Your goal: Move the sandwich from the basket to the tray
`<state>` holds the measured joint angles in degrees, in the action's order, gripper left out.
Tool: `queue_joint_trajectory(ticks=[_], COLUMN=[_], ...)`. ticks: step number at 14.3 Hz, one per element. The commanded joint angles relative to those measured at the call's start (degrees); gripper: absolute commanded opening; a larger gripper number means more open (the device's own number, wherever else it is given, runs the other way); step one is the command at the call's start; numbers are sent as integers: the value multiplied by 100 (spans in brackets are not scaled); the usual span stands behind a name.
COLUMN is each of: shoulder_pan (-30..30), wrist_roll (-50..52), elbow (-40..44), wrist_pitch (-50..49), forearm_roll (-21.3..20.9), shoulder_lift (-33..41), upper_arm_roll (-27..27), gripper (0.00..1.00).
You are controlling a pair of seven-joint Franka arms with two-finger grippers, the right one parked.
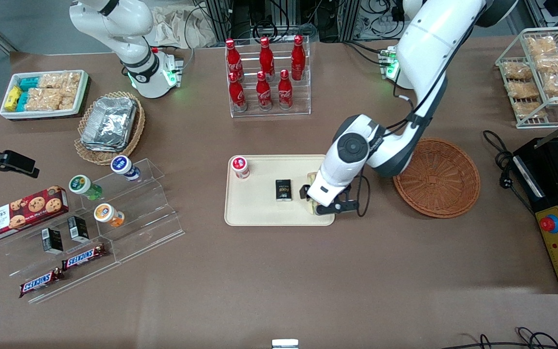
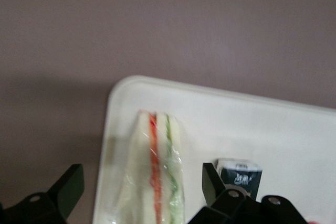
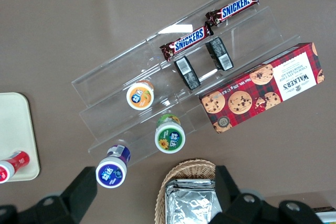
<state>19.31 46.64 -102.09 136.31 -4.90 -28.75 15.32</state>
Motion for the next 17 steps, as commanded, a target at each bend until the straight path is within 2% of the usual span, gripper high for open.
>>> queue_joint_trajectory(ticks=[1, 4, 6, 9, 11, 12, 13, 14, 17], shoulder_pan=[-250, -638, -648, -630, -674, -778, -1136, -1444, -1527], wrist_roll=[109, -899, -1749, -3734, -4958, -5172, -5209, -5209, -5147], elbow=[-92, -127, -162, -504, -436, -235, 28, 274, 444], wrist_pitch=[-901, -1596, -2360, -3012, -3713, -3943, -4119, -4234, -4253], forearm_roll=[-108, 102, 295, 734, 806, 806, 806, 797, 736], shoulder_lift=[1026, 1993, 2599, 3531, 3788, 3780, 3711, 3597, 3429], upper_arm_roll=[-292, -388, -862, -1819, -2199, -2226, -2078, -1685, -1514], gripper=[100, 100, 100, 100, 100, 100, 100, 100, 100])
